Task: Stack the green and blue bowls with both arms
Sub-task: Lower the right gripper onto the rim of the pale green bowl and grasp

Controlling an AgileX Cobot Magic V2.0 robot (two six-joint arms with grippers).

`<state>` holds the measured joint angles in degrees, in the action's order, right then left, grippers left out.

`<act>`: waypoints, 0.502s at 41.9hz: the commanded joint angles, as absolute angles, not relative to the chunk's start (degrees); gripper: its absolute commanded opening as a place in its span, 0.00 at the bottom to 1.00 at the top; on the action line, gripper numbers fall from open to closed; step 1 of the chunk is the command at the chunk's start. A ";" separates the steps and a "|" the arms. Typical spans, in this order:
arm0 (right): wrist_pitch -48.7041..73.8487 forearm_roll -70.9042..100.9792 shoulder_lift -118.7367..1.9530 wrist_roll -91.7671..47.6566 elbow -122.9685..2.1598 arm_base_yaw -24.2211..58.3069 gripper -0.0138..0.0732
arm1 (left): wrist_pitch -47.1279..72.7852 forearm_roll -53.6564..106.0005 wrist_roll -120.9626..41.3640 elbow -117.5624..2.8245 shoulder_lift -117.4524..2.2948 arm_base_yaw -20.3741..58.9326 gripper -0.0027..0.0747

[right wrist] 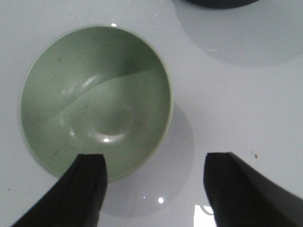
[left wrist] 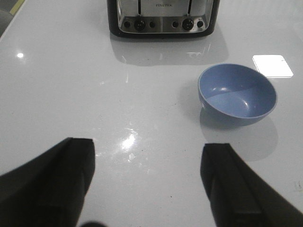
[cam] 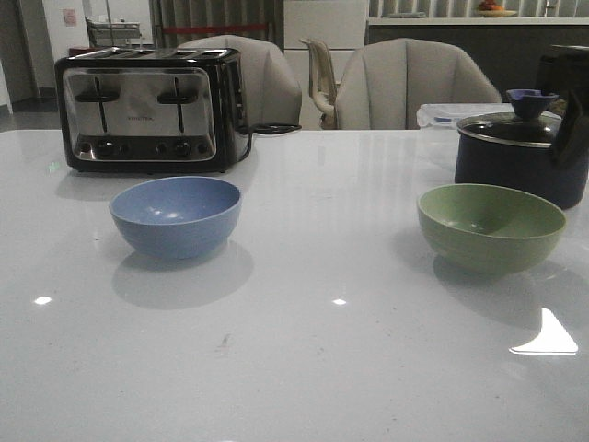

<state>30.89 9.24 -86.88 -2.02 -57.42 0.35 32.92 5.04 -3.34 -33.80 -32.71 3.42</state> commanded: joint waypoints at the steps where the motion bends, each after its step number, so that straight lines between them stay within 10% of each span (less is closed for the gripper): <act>1: 26.69 8.07 -89.88 -2.39 -61.86 0.34 0.79 | 28.43 5.56 -2.82 -35.56 -33.05 3.49 0.72; 15: 24.24 7.75 -102.69 -2.39 -67.86 0.34 0.78 | 28.43 5.56 -2.82 -35.56 -33.05 3.49 0.72; 21: 24.54 7.75 -104.28 -2.39 -68.69 0.34 0.61 | 28.43 5.56 -2.82 -35.56 -33.05 3.49 0.72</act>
